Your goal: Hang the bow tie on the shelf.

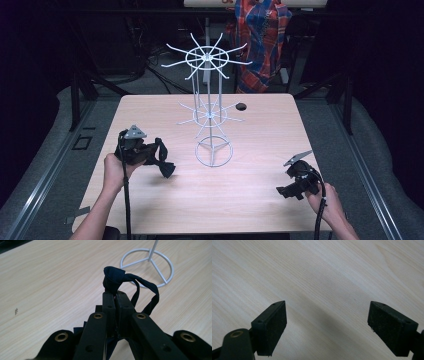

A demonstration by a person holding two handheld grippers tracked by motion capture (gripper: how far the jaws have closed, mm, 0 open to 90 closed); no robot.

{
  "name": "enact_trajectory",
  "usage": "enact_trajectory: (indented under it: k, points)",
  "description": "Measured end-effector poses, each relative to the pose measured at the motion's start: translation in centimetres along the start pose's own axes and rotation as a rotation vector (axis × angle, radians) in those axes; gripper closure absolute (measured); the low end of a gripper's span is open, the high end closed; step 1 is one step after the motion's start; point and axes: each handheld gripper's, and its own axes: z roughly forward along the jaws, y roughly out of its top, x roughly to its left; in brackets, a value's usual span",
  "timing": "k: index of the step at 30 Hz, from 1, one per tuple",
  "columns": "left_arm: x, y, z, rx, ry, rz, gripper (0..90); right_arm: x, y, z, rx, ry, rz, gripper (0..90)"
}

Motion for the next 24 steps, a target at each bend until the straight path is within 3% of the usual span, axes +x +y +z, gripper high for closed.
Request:
enact_trajectory:
  k: [13,24]
  points:
    - [-0.6,2.0,-0.6,-0.07,-0.005,0.005,87.0,0.0,0.0,0.1,0.006,-0.008,-0.011,15.2]
    - [0.3,3.3,-1.6,-0.14,0.013,-0.024,87.0,0.1,0.2,0.1,0.016,-0.005,-0.019,15.2]
